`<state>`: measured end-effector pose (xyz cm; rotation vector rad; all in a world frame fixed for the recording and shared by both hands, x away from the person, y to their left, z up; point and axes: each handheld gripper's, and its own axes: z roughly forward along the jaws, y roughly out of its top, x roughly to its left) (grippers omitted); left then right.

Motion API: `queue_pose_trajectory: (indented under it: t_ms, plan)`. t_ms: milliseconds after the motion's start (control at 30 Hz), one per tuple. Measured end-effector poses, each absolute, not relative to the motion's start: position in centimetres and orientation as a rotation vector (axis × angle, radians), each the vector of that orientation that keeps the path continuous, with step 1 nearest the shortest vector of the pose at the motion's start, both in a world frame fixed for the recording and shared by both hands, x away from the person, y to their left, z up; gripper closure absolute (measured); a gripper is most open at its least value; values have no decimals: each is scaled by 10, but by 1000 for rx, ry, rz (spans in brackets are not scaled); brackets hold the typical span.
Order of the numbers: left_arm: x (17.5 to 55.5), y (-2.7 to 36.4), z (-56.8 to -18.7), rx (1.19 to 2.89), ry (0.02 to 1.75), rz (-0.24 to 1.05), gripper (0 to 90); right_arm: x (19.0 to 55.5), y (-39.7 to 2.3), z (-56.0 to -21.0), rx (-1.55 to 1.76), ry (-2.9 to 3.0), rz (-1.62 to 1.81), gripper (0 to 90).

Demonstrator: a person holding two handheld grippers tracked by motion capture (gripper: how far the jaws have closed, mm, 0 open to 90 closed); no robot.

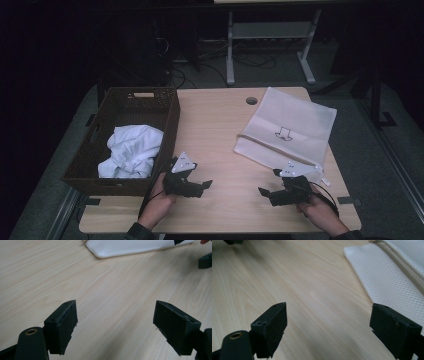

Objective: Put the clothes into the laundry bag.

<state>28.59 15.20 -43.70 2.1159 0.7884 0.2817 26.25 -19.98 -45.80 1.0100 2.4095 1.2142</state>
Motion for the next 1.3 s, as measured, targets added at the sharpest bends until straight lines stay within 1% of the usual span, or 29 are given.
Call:
queue_pose_trajectory:
  t_ms: [267, 367, 600, 700, 967, 1033, 1300]
  plan:
    - [289, 152, -429, 2115, 801, 276, 187, 262, -196, -461, 998, 2426, 1222, 133]
    - [291, 153, -426, 2085, 818, 236, 194, 263, -196, -461, 1001, 2427, 1226, 133]
    - [292, 151, -420, 2107, 819, 245, 194, 263, -196, -461, 1000, 2428, 1228, 134]
    - [293, 152, -417, 2100, 824, 220, 194, 262, -196, -461, 994, 2429, 1230, 134]
    - [295, 151, -409, 2103, 819, 250, 194, 262, -195, -461, 992, 2433, 1225, 134]
    - [297, 152, -406, 2090, 821, 232, 194, 262, -196, -461, 994, 2431, 1223, 134]
    - [301, 153, -399, 2086, 813, 242, 194, 262, -195, -462, 997, 2427, 1221, 135]
